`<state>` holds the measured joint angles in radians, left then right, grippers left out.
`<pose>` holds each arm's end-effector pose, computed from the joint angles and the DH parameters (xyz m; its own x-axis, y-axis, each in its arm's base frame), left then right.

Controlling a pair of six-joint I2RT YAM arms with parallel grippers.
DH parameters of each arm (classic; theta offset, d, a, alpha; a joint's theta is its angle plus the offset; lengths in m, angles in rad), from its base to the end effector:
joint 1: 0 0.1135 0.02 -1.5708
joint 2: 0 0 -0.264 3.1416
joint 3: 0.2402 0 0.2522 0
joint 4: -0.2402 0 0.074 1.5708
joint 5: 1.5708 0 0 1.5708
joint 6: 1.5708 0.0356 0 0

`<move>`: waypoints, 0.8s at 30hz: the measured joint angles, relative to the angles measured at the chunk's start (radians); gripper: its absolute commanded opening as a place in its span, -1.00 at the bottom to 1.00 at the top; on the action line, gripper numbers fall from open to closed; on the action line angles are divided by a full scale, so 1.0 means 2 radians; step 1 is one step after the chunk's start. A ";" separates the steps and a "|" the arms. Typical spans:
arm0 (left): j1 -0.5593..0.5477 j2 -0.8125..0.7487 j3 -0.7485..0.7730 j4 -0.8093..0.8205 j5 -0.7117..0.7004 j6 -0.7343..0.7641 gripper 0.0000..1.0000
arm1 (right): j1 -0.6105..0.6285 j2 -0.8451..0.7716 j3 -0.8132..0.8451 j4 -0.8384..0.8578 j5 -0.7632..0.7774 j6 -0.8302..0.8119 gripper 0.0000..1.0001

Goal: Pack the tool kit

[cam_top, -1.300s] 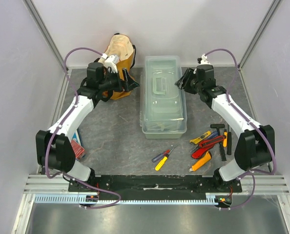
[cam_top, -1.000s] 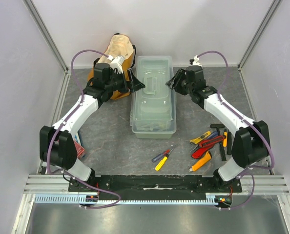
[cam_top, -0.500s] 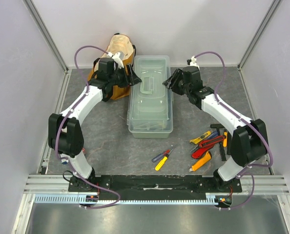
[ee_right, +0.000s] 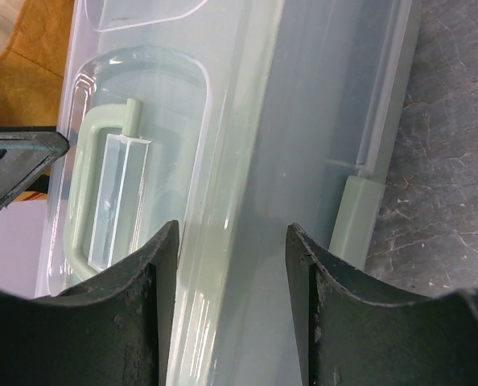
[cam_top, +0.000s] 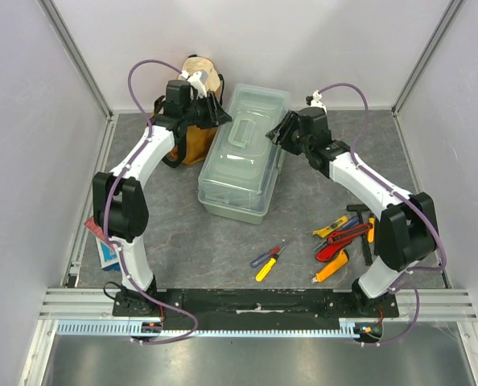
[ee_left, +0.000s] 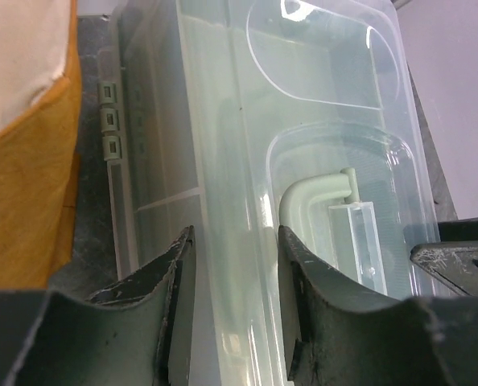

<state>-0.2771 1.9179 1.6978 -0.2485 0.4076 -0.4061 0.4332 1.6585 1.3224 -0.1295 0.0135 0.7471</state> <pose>0.4358 -0.1386 0.3186 -0.6327 -0.1971 -0.7489 0.3717 0.7711 -0.5169 0.3561 0.1642 0.3031 -0.5767 0.4819 -0.6597 -0.0230 0.7976 0.6027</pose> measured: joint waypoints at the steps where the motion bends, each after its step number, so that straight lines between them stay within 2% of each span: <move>1: 0.001 0.002 0.003 0.001 0.000 0.002 -0.15 | 0.000 0.003 0.003 0.000 0.000 0.000 0.07; 7: -0.001 0.004 0.008 -0.001 -0.016 0.014 0.35 | -0.002 0.005 0.008 -0.005 -0.001 0.000 0.42; 11: -0.014 -0.003 0.008 -0.007 -0.035 0.028 0.77 | -0.017 -0.003 -0.009 -0.007 -0.040 0.014 0.65; 16: -0.020 -0.035 0.008 -0.015 -0.052 0.045 0.84 | -0.057 -0.053 -0.054 -0.006 -0.083 0.019 0.96; 21: -0.015 -0.064 0.023 -0.027 -0.061 0.051 0.79 | -0.110 -0.092 -0.094 0.009 -0.106 0.025 0.96; 24: -0.008 -0.069 0.032 -0.041 -0.057 0.050 0.69 | -0.119 -0.093 -0.134 0.058 -0.121 0.028 0.96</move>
<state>-0.2939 1.7790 1.7615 -0.3309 0.2932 -0.3061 0.1951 1.4715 1.0538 -0.0135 -0.2279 0.8040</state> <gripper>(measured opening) 0.886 0.979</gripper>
